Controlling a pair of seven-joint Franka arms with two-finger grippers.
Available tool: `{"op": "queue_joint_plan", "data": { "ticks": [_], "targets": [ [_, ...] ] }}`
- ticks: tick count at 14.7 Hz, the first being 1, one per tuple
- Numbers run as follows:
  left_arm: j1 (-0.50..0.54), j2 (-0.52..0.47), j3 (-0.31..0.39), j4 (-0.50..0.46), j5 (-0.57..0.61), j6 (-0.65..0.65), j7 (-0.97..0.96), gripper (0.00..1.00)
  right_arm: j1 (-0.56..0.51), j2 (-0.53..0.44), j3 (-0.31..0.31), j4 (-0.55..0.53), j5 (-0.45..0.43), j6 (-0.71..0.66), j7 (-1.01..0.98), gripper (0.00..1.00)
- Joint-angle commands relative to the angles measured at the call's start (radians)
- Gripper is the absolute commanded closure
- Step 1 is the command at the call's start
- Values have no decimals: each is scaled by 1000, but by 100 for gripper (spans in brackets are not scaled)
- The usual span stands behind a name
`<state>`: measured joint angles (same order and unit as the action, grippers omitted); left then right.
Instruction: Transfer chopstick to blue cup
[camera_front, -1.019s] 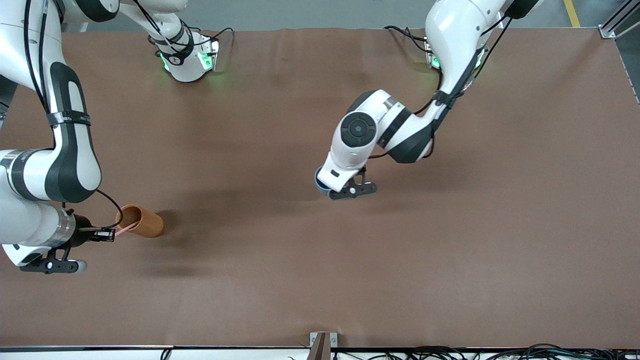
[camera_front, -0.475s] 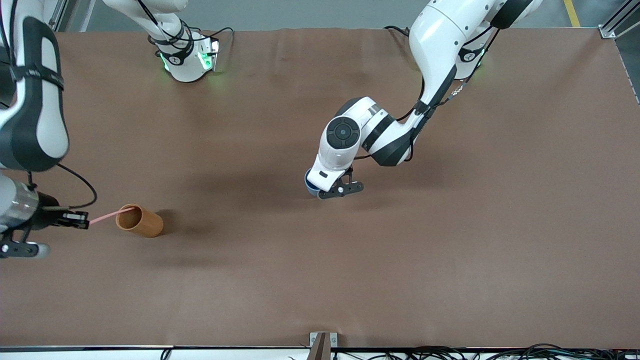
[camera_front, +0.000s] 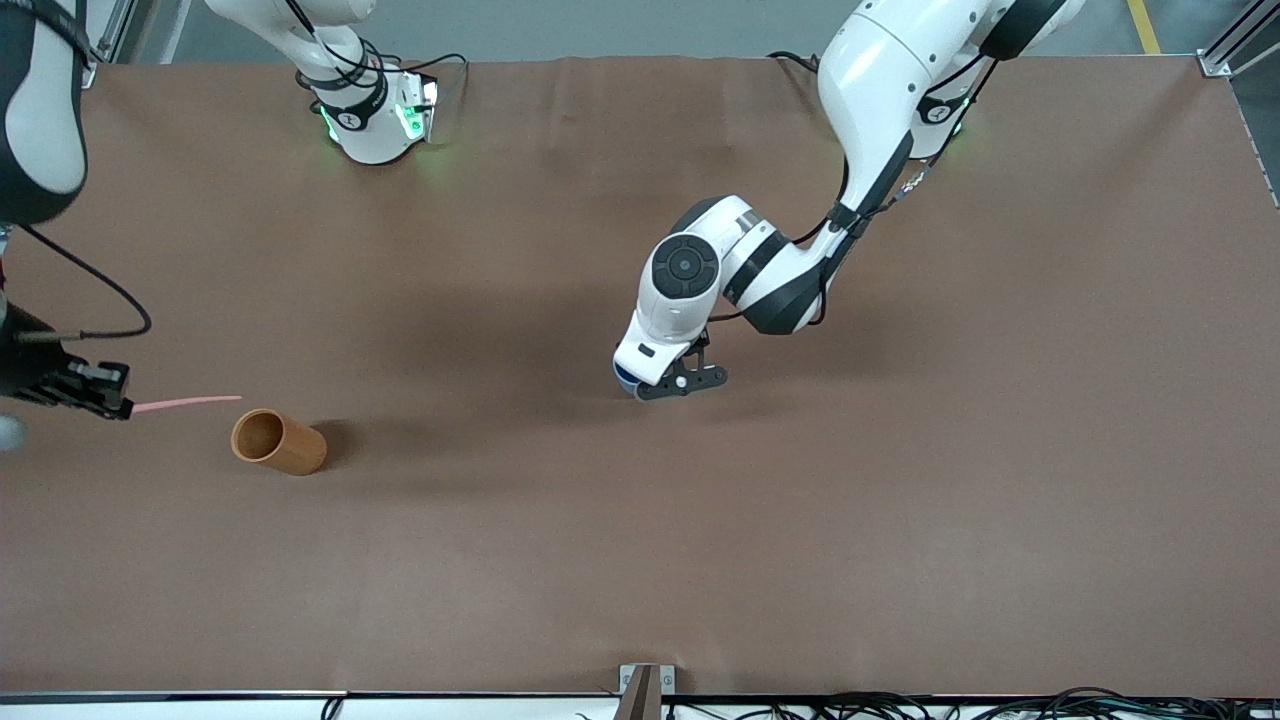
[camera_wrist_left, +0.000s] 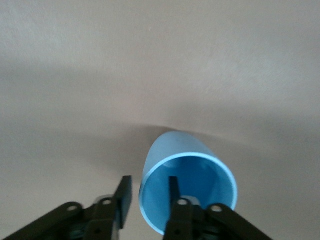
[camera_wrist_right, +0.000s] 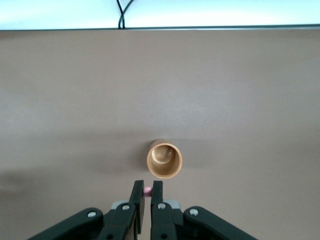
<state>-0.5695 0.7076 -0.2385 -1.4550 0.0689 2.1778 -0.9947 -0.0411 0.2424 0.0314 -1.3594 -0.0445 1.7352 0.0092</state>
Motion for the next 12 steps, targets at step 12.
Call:
{"op": "queue_joint_plan", "data": {
  "ticks": [12],
  "targets": [
    [457,-471,10,2,60,-334,600,0,23,-252,243,-219,64,46,386,99]
  ]
}}
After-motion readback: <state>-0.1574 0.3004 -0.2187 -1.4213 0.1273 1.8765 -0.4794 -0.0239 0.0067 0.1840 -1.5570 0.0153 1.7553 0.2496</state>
